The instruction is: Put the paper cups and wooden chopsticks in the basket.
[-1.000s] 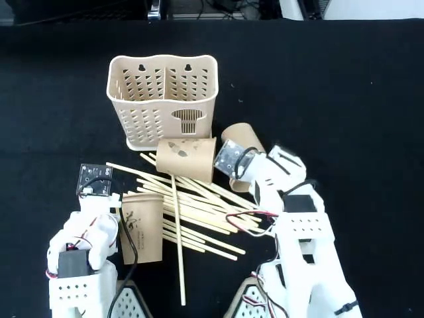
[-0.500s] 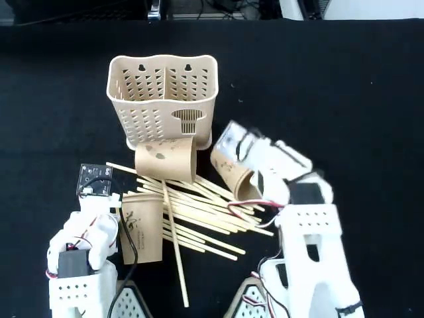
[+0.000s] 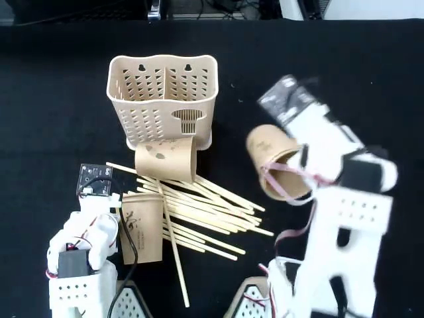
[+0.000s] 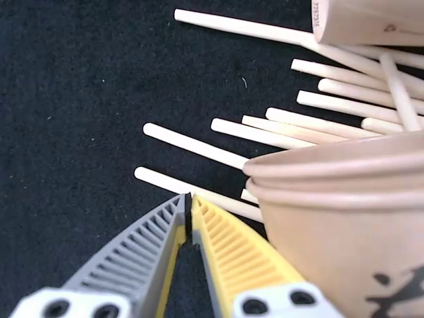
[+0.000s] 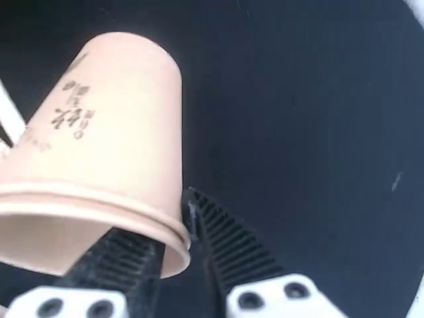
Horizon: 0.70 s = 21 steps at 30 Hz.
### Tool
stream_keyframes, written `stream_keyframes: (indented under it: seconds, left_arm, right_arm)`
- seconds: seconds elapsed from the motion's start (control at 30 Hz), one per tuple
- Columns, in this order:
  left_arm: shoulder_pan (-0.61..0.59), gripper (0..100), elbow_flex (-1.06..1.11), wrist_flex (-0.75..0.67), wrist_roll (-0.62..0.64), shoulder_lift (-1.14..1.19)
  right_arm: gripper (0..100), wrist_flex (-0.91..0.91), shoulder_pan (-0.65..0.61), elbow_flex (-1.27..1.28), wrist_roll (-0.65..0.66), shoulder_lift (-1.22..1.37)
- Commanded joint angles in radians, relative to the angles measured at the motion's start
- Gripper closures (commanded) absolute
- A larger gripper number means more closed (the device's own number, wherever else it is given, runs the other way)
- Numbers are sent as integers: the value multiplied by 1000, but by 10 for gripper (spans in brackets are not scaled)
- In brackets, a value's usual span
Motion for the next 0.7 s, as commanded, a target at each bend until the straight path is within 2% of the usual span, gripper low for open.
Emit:
stream_keyframes:
  seconds: [0.0, 0.1, 0.3, 0.43, 0.67]
  left_arm:
    - [4, 970, 16, 18, -8, -11]
    - [4, 970, 16, 18, -8, -11]
    - [4, 970, 16, 18, -8, -11]
    - [4, 970, 16, 18, -8, -11]
    - [4, 970, 16, 18, -8, -11]
  right_arm:
    - [987, 6, 110, -130, -83, 174]
    - [987, 68, 160, -268, -130, 331]
    - [987, 341, 175, -679, -143, 631]
    - [987, 330, 224, -854, -199, 816]
    - [987, 330, 282, -1082, -201, 1061]
